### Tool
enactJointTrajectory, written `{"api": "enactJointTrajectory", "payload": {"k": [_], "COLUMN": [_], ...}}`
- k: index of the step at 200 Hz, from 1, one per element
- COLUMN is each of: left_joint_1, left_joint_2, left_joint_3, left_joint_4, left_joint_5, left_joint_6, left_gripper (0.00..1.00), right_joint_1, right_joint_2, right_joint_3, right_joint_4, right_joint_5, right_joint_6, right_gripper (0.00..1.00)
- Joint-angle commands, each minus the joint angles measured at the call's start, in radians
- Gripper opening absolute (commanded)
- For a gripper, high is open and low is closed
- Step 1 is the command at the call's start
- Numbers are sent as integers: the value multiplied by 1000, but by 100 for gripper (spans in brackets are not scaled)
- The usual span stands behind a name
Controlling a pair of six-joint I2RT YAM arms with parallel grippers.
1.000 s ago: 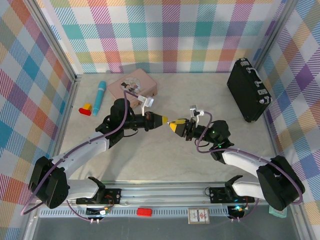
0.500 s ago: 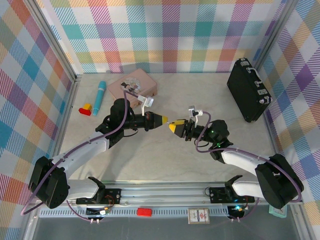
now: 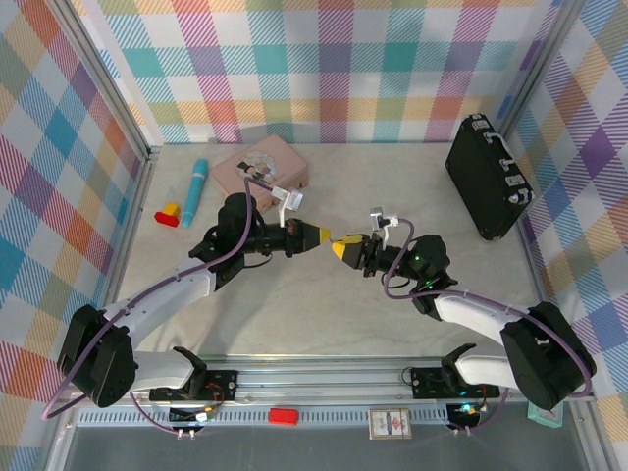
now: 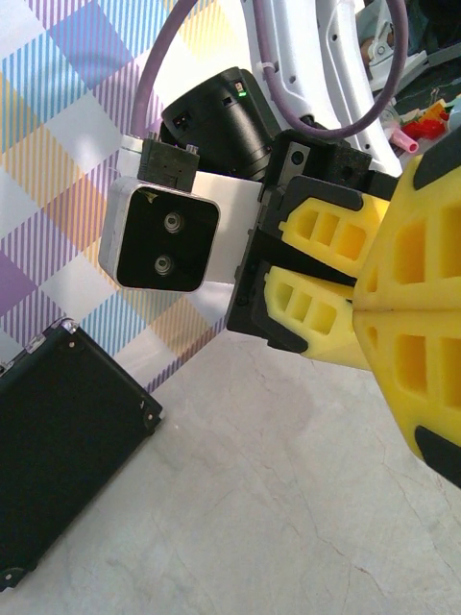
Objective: Unlock the padlock with the key
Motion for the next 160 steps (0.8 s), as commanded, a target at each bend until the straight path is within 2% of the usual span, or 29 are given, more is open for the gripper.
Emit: {"api": "enactJointTrajectory", "payload": {"k": [1, 35, 76, 99, 106, 113, 121, 130, 141, 160], "left_joint_1": [-16, -16, -16, -16, -16, -16, -14, -8, 14, 46], "left_joint_2": [6, 4, 0, -6, -13, -23, -45, -74, -101, -135], "left_joint_3": [-2, -6, -5, -3, -1, 2, 2, -3, -18, -41], "left_joint_4": [43, 41, 34, 5, -18, -47, -101, -155, -185, -225], "left_joint_5": [34, 28, 19, -22, -51, -103, -216, -349, -445, -569], "left_joint_6": [6, 8, 16, 30, 36, 43, 47, 48, 47, 30], "left_gripper": [0, 0, 0, 0, 8, 24, 41, 54, 61, 69], "right_joint_1": [3, 3, 3, 3, 4, 3, 2, 3, 2, 1], "right_joint_2": [6, -4, -8, -34, -53, -78, -109, -139, -171, -238], "right_joint_3": [27, 27, 31, 33, 38, 46, 69, 101, 124, 126], "right_joint_4": [48, 35, 20, -69, -144, -234, -373, -565, -718, -854], "right_joint_5": [2, 15, 19, 61, 96, 146, 206, 258, 310, 350], "right_joint_6": [4, 0, -1, -17, -30, -48, -78, -119, -154, -188], "right_gripper": [18, 20, 7, 1, 0, 0, 0, 0, 0, 0]}}
